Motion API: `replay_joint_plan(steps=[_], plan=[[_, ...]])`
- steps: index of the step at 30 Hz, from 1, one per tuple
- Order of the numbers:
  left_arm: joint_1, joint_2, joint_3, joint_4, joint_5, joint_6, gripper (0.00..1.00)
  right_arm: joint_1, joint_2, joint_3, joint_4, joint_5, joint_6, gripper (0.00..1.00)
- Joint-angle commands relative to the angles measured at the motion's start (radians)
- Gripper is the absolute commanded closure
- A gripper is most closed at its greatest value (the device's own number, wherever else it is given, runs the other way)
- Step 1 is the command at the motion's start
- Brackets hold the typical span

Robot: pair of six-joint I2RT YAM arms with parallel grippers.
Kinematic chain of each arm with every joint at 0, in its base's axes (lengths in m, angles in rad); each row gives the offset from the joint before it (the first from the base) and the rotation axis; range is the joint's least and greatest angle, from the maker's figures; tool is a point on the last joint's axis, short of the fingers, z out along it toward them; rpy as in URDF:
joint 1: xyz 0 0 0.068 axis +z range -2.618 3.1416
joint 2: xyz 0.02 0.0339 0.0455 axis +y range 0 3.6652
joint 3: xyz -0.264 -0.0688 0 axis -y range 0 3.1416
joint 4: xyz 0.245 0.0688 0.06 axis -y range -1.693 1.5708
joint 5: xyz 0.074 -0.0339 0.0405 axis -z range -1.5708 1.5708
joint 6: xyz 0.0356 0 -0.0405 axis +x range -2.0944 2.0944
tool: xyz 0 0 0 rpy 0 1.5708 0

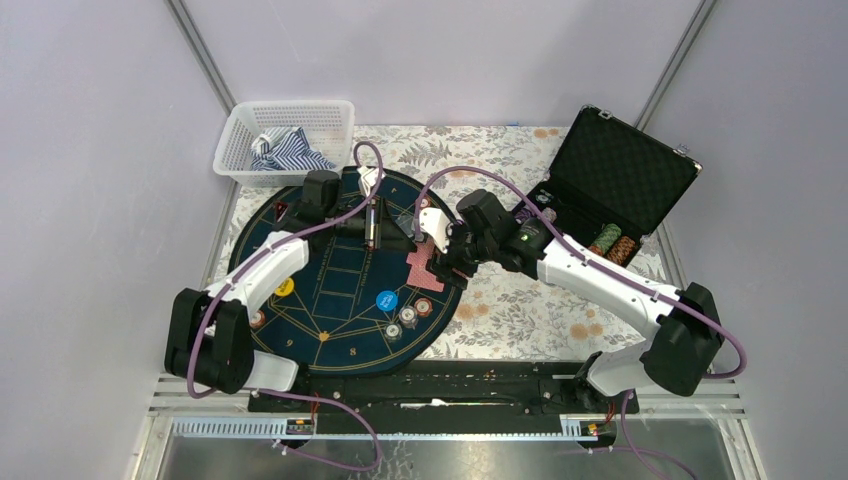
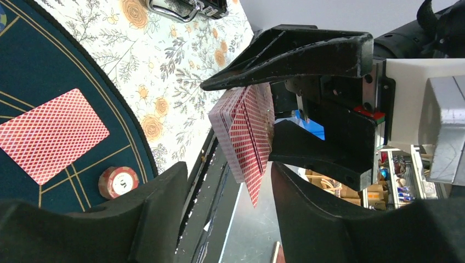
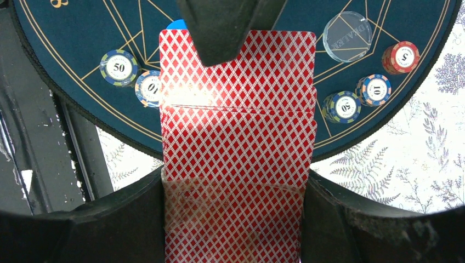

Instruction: Distribute texas hold em gaming equipment

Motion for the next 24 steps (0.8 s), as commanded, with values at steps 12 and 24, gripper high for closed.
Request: replay_joint_plan(steps=[12,24], plan=[[-0.008,0.008,0.027,-0.026,-0.017,0.048,0.71,0.01,-0.029,0.049,0.053,-0.011,0.005,0.82],[0.102,-0.039,0.012,-0.075,0.012,0.086,0.93,0.009,-0.041,0.024,0.059,0.022,0.002,0.83]])
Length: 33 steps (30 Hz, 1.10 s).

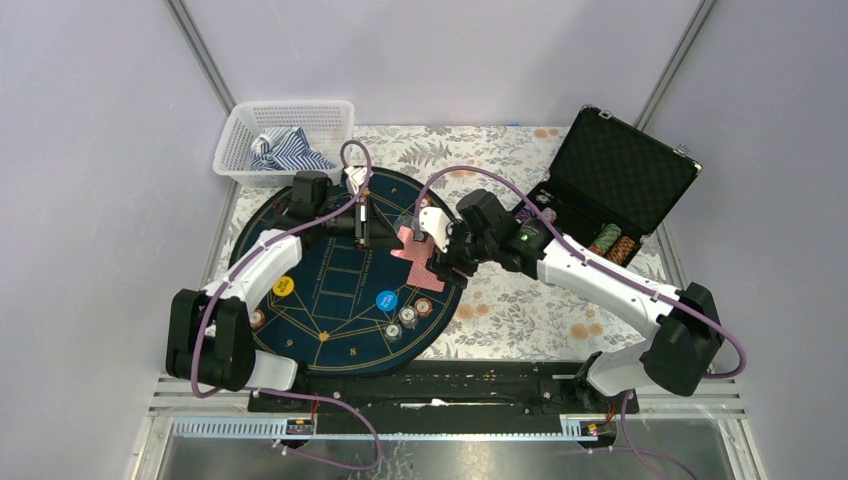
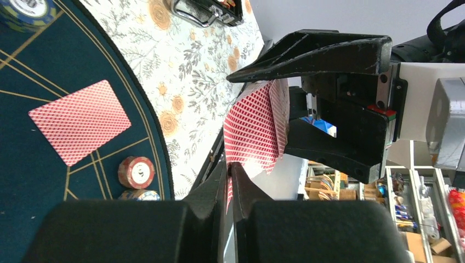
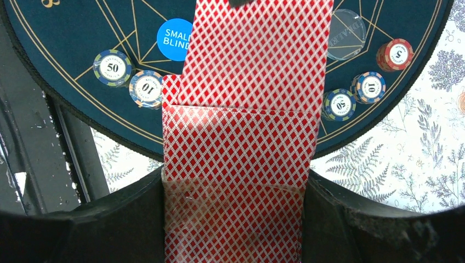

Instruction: Distribute texas hold em gaming equipment

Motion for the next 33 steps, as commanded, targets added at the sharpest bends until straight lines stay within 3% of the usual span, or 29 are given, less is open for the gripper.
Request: replay_joint_plan(steps=[1,8,16,20,25,33], plan=[[0.046,-0.049,0.012,-0.014,0.016,0.051,0.96,0.008,-0.044,0.021,0.052,0.008,0.001,0.83],[0.186,-0.077,0.045,-0.128,0.001,0.142,1.0,0.008,-0.052,0.007,0.053,0.019,-0.001,0.84],[0.418,-0.025,0.159,-0.41,-0.23,0.457,1.0,0.008,-0.055,0.012,0.049,0.011,0.004,0.84],[0.556,0.018,0.171,-0.44,-0.345,0.605,1.0,0.008,-0.055,0.011,0.048,0.009,0.001,0.84],[0.76,0.147,0.208,-0.469,-0.371,0.723,1.0,0.008,-0.048,0.012,0.046,0.003,0.002,0.84],[0.919,0.313,0.255,-0.418,-0.401,0.843,1.0,0.007,-0.038,0.013,0.048,-0.003,0.003,0.84]])
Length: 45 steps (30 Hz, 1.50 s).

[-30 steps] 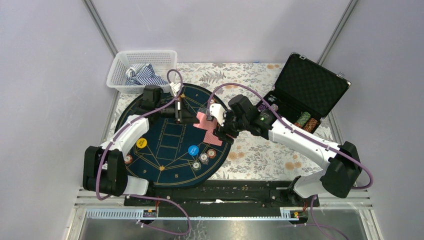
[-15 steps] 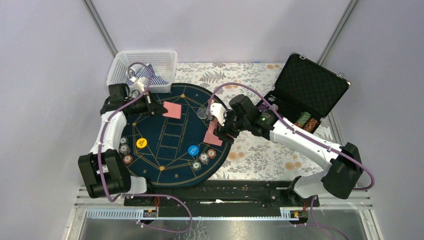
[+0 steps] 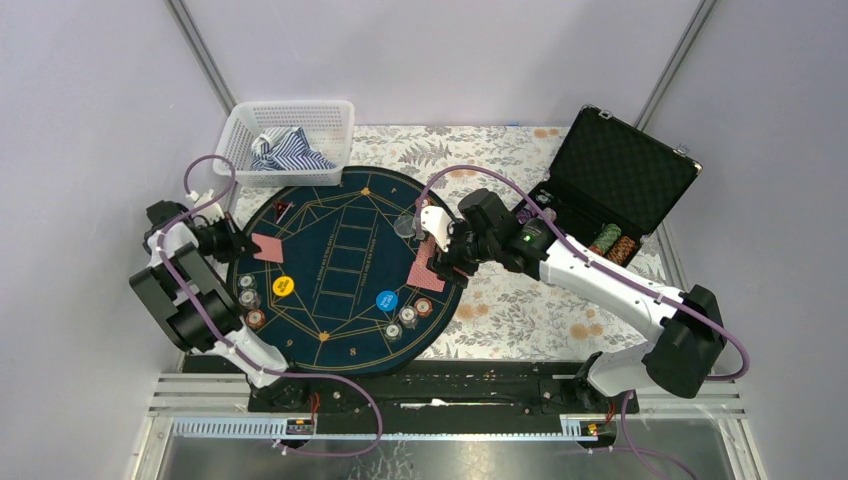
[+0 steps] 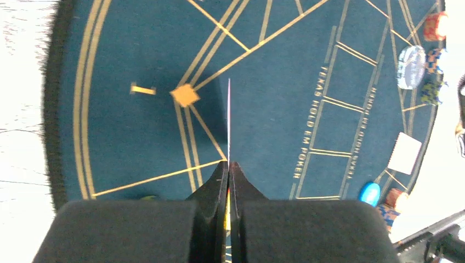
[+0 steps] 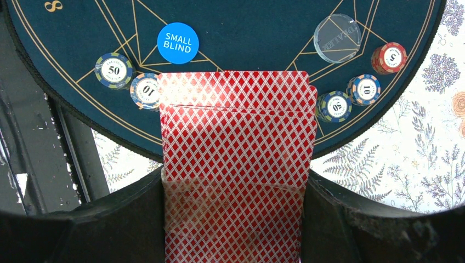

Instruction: Distribute texas hold em gaming equipment

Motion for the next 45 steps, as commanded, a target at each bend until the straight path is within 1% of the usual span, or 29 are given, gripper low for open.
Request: replay_joint_plan(steps=[1,5,8,14,21,23,25,28,29,31,36,40,45], plan=[[0.05,0.067,0.074,0.028,0.004,0.112,0.99,0.008,-0.021,0.015,0.047,-0.007,0.004,0.84],[0.079,0.126,0.093,0.063,0.032,0.104,0.98,0.008,-0.008,0.028,0.038,-0.012,0.005,0.83],[0.083,0.161,0.096,0.085,0.025,0.101,0.98,0.008,0.0,0.039,0.028,-0.009,0.006,0.84],[0.084,0.206,0.091,0.156,-0.059,0.098,0.98,0.007,0.015,0.056,0.016,-0.008,0.006,0.83],[0.084,0.204,0.075,0.23,-0.136,0.1,0.95,0.008,0.023,0.058,0.013,-0.009,0.008,0.84],[0.083,0.219,0.089,0.214,-0.152,0.112,0.9,0.008,0.023,0.057,0.011,-0.009,0.009,0.84],[0.084,0.225,0.097,0.209,-0.179,0.119,0.8,0.008,0.022,0.058,0.011,-0.008,0.008,0.84],[0.085,0.226,0.102,0.204,-0.213,0.123,0.68,0.007,0.023,0.062,0.009,-0.008,0.007,0.83],[0.084,0.225,0.104,0.204,-0.223,0.123,0.62,0.008,0.023,0.063,0.008,-0.007,0.006,0.83],[0.084,0.22,0.108,0.199,-0.238,0.124,0.56,0.008,0.023,0.065,0.007,-0.009,0.008,0.83],[0.083,0.159,0.095,0.208,-0.278,0.119,0.48,0.008,0.019,0.066,0.005,-0.01,0.006,0.83],[0.076,0.058,0.083,0.188,-0.259,0.117,0.45,0.008,0.013,0.069,0.005,-0.004,0.008,0.83],[0.033,-0.074,0.092,0.069,-0.089,0.122,0.41,0.006,0.006,0.075,0.009,0.014,0.009,0.83]])
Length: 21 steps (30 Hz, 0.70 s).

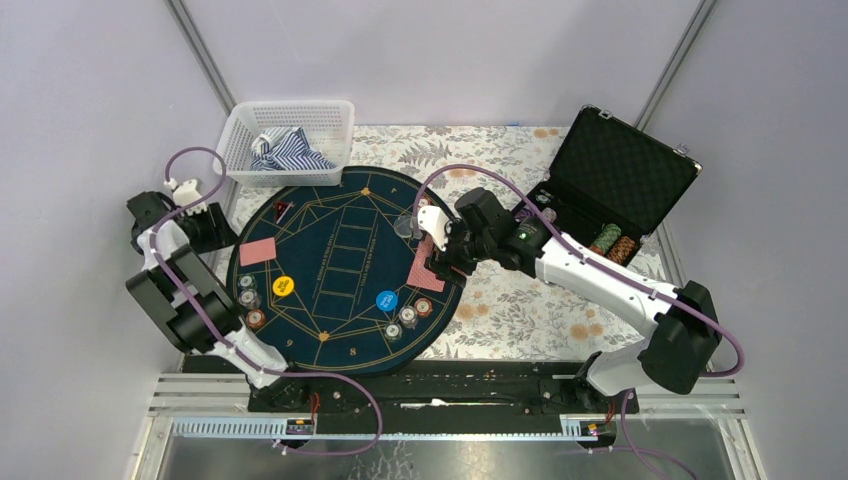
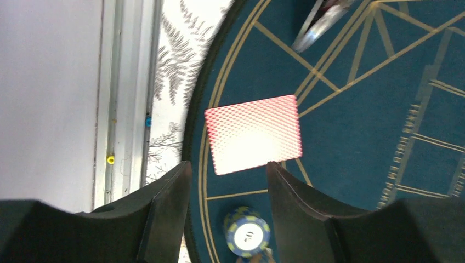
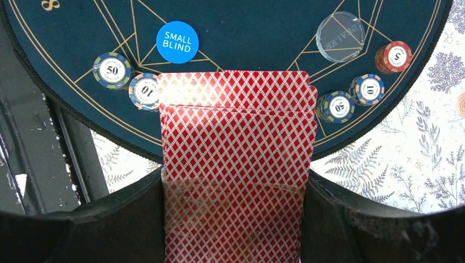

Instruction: Distribute texas hold em gaming equipment

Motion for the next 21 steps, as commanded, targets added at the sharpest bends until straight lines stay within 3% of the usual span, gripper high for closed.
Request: replay_joint_plan(steps=[1,5,9,16,21], plan=[[-0.054,-0.139,0.027,-0.095,0.156,0.016,0.4,0.003,-0.024,0.058,0.021,0.014,0.007,0.83],[-0.172,-0.236,0.05,-0.204,0.354,-0.037,0.35,-0.013,-0.036,0.035,0.045,0.011,0.009,0.83],[-0.376,-0.321,0.037,-0.212,0.487,-0.161,0.31,-0.039,-0.048,0.017,0.064,0.005,0.008,0.83],[-0.759,-0.375,-0.089,0.163,0.614,-0.612,0.28,-0.049,-0.066,0.001,0.091,-0.01,0.006,0.83],[-0.926,-0.322,-0.134,0.339,0.594,-0.805,0.28,-0.049,-0.07,0.0,0.093,-0.066,0.01,0.83]])
